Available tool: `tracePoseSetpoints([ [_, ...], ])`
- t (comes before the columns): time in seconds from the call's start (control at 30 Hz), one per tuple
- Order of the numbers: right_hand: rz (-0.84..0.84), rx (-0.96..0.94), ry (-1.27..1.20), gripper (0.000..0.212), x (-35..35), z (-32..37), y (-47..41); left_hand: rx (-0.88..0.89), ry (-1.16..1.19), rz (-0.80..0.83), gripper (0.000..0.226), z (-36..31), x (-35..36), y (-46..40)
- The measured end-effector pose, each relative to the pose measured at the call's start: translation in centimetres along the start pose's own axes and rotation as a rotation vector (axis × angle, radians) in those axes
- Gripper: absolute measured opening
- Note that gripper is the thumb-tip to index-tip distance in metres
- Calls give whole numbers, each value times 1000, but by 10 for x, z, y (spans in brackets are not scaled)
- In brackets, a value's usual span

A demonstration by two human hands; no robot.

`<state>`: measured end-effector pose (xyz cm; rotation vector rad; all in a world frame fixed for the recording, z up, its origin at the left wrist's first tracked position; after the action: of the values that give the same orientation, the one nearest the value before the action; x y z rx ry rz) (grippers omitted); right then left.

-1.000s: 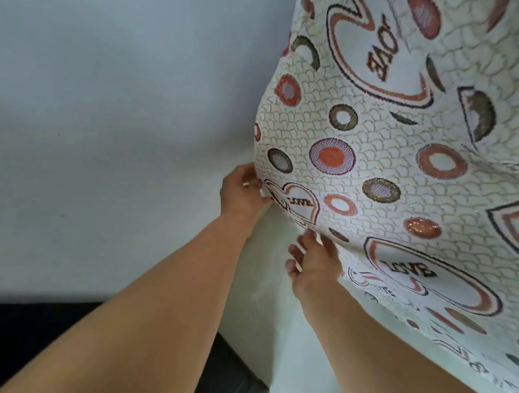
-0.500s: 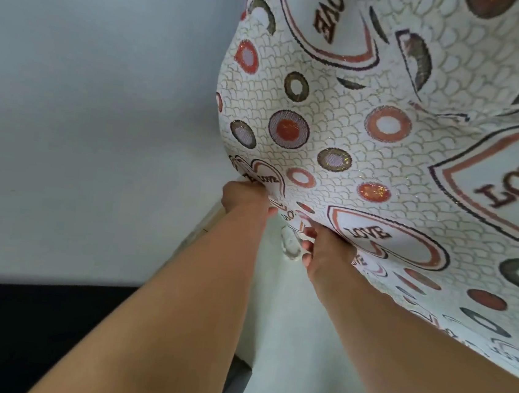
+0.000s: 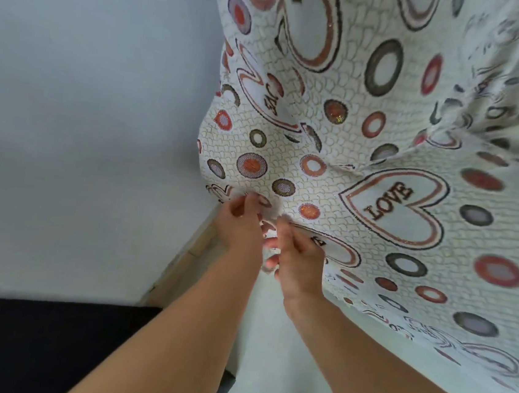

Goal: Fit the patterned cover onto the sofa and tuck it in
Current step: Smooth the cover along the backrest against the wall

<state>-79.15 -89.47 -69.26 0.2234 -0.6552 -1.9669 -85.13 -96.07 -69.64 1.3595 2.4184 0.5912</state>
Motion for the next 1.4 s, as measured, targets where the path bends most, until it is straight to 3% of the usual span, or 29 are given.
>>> tracePoseSetpoints([
  [0.1,24,-229,4,23,-6,39,8,147,-131,106,12,-20,13,28],
  [0.27,-138,-521,119,25,-37,84,-5,424,-267,360,7,-43,42,75],
  [0.37,-260,-558,275,28,-67,111,-13,666,-321,513,10,-48,65,102],
  [0.47,-290,-610,463,38,-100,134,-24,972,-577,644,16,-44,90,120],
  [0.57,-297,-570,780,40,-136,148,-45,1109,-755,749,23,-37,122,119],
  [0.63,-202,-499,1034,28,-157,152,-60,1130,-986,792,39,-27,146,112],
  [0.7,-2,-502,1207,26,-173,153,-69,1102,-1356,739,68,-17,163,107],
  [0.77,195,-492,1277,32,-182,164,-71,992,-1591,678,68,-16,166,111],
  [0.9,447,-346,1247,39,-200,198,-58,951,-1625,550,57,-29,169,132],
  [0.97,493,-388,1367,39,-223,203,-55,816,-1636,501,64,-34,176,141],
  [1.07,607,-440,1653,64,-264,205,-54,676,-1736,486,82,-41,185,150],
  [1.17,679,-401,1674,75,-278,212,-58,634,-1782,451,90,-43,190,160],
  [1.4,689,-438,1720,61,-265,225,-79,613,-1817,390,93,-44,203,168],
])
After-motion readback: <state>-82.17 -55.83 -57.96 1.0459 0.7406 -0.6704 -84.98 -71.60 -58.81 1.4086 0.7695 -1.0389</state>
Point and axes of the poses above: each hand's wrist, its own y-axis away from the middle knuckle, its own x-axis out of the palm, z = x × y, the point moved 1 cm from there along -y, towards the middle knuckle
